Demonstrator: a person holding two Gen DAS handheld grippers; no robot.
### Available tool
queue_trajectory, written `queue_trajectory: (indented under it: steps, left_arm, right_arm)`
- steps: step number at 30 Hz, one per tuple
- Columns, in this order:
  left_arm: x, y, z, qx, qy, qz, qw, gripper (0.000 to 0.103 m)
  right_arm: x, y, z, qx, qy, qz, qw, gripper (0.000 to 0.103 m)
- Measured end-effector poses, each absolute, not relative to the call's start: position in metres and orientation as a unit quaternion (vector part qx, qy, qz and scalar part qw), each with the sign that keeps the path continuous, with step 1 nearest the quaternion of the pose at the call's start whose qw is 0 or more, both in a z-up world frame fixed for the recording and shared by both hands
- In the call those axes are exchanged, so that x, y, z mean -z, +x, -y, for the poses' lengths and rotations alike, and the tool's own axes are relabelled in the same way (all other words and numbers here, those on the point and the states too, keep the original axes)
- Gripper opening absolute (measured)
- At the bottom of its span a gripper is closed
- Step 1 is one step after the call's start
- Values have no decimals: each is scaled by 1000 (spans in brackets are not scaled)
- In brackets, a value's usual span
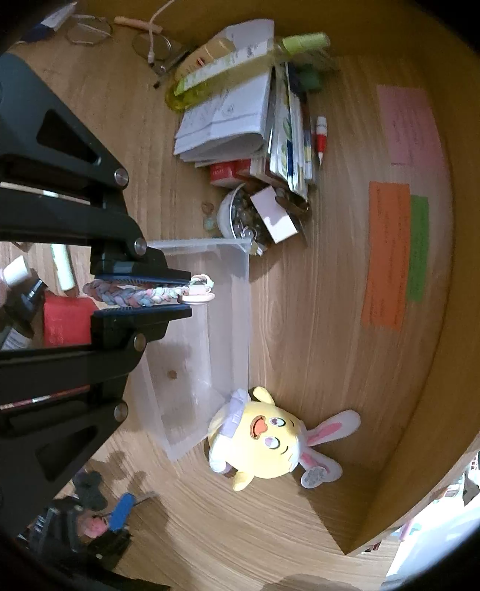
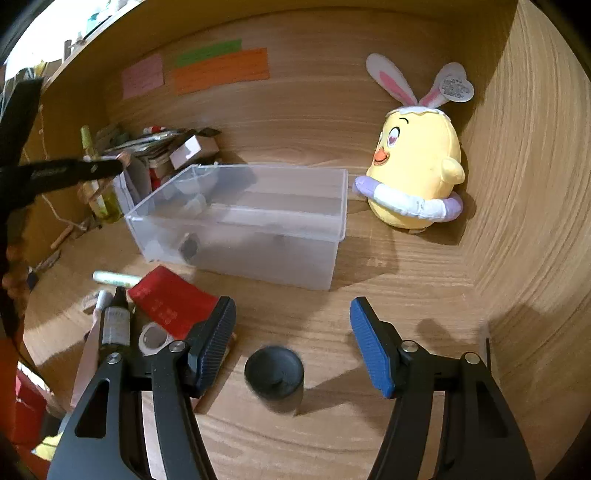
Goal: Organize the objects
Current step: 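Carry the bracelet and dark bottle toward the plastic box with both tools, then release the bracelet and dark bottle into the box, opening both tools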
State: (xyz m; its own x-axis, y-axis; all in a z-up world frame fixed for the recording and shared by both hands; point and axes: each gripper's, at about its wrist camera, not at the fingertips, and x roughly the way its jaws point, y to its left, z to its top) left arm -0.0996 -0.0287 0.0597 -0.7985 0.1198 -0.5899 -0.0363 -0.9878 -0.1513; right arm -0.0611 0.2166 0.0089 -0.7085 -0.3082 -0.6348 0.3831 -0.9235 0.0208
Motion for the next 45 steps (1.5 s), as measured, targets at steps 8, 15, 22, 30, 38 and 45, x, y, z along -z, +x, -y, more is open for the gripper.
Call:
queue_trajectory:
  steps: [8,15,22,30,38,45]
  left_arm:
    - [-53,-123,14,-943,-326,50,50,9]
    - [-41,-142,-2,-940,-337,25,53,9]
    - [-29,-158,-15,-934,-353,5,59,9]
    - [-12,-175,-22,-921,-382,5,71,9]
    - [2,-187,-18,-911,-406,16,77,9]
    - [7,-192,-18,-906,-414,14,83,9]
  right_arm:
    - [12,-63,-231,909,373,-19,183,23]
    - [-9,-78,-228,922,340,-25,185,23]
    - [-55,-97,-216,942,273,-38,191,23]
    - [-76,-135,-192,942,259,-59,204,23]
    - [-53,-181,-168,924,307,-94,206,23]
    - [-19,-207,-153,907,354,-126,193,23]
